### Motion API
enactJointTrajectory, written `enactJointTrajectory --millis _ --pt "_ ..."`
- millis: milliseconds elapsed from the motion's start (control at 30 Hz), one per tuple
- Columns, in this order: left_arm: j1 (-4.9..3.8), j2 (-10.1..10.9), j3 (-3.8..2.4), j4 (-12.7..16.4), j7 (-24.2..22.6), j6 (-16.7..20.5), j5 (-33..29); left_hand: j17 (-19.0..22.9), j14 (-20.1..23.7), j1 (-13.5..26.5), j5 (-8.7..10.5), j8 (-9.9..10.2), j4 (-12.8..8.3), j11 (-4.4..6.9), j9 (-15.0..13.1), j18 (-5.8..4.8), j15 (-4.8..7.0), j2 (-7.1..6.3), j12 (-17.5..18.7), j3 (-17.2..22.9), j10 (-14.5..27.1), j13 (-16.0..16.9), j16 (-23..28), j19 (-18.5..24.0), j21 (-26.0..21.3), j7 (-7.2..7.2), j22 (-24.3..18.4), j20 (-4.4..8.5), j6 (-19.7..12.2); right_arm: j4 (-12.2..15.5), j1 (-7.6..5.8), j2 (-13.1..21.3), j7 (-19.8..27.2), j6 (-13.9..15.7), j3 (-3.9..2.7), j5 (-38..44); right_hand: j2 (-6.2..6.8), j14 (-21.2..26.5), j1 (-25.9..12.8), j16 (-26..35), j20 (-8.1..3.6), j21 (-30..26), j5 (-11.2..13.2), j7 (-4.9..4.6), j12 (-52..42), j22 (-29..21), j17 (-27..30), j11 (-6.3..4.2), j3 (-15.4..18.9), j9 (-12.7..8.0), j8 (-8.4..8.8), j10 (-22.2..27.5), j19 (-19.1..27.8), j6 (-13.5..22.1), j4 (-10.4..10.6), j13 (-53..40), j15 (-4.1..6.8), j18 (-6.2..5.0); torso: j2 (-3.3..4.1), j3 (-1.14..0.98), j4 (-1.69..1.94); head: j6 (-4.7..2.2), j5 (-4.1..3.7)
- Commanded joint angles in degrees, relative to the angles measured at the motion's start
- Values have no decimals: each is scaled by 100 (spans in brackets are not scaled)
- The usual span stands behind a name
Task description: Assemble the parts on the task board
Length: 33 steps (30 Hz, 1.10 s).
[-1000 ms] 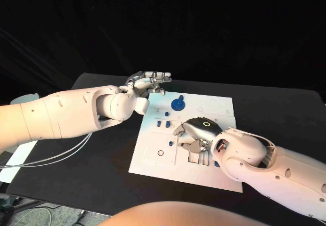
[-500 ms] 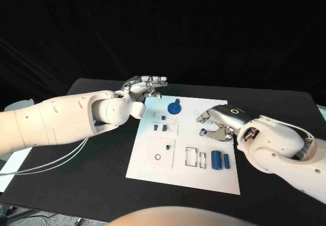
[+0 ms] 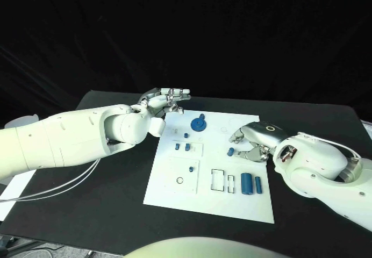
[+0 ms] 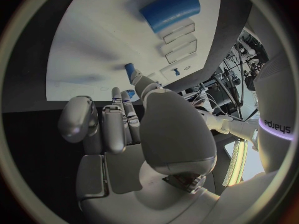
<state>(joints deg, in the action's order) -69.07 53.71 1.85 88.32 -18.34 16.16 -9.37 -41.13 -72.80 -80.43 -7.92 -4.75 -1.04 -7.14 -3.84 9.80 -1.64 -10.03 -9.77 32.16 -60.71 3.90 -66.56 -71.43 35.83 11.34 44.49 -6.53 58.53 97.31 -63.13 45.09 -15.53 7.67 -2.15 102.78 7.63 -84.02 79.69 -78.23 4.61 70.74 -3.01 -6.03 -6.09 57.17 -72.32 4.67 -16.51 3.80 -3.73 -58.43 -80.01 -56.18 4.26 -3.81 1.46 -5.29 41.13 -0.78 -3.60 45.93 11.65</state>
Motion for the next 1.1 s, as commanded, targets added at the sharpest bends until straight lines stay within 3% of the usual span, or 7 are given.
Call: enactJointTrajectory --millis 33,300,600,767,1100 --pt "-5 -9 -3 4 -16 -105 28 6 48 39 -21 28 -27 -3 4 52 10 9 -30 5 22 -7 -4 44 7 4 9 -13 -26 -12 27 -49 31 -166 7 63 -71 -292 42 25 -54 -35 -7 -22 -56 3 5 -33 -34 10 -16 -137 5 -88 37 1 59 -93 8 -4 11 15 6" --pt "-5 -5 -3 9 -17 -105 28 6 48 39 -21 28 -27 -3 4 52 10 9 -30 5 22 -7 -4 44 7 4 9 -13 -26 -99 68 -169 113 -240 16 51 -198 -296 99 18 -64 -35 -11 -61 -142 10 9 -92 -230 40 -86 -539 -15 -418 73 16 62 -88 5 5 2 29 13" --pt "-5 -1 -3 15 -15 -106 28 6 48 39 -21 28 -27 -3 4 52 10 9 -30 5 22 -7 -4 44 7 4 9 -13 -26 -184 92 -247 103 -303 26 144 -356 -300 210 3 -100 -28 14 -7 -155 29 0 -187 -508 108 -214 -1010 -36 -868 35 3 86 -81 1 2 5 51 27" --pt "-5 1 -3 16 -13 -106 28 7 49 35 -22 22 -32 -3 2 54 10 19 -42 7 28 -5 -11 47 10 4 12 -15 -27 -228 97 -275 74 -229 28 242 -434 -303 305 -15 -91 -16 19 -6 -138 49 -20 -207 -647 144 -252 -1193 -49 -1006 -59 -1 69 -76 1 4 3 54 28" --pt "-5 -3 -3 12 -7 -104 28 7 49 35 -22 22 -32 -3 2 54 10 19 -42 7 28 -5 -11 47 10 4 12 -15 -27 -155 98 -241 101 89 20 297 -433 -305 383 -34 -86 10 17 -30 -67 92 -39 -204 -788 170 -244 -1317 -66 -1066 -202 1 62 -68 -6 0 7 43 19"
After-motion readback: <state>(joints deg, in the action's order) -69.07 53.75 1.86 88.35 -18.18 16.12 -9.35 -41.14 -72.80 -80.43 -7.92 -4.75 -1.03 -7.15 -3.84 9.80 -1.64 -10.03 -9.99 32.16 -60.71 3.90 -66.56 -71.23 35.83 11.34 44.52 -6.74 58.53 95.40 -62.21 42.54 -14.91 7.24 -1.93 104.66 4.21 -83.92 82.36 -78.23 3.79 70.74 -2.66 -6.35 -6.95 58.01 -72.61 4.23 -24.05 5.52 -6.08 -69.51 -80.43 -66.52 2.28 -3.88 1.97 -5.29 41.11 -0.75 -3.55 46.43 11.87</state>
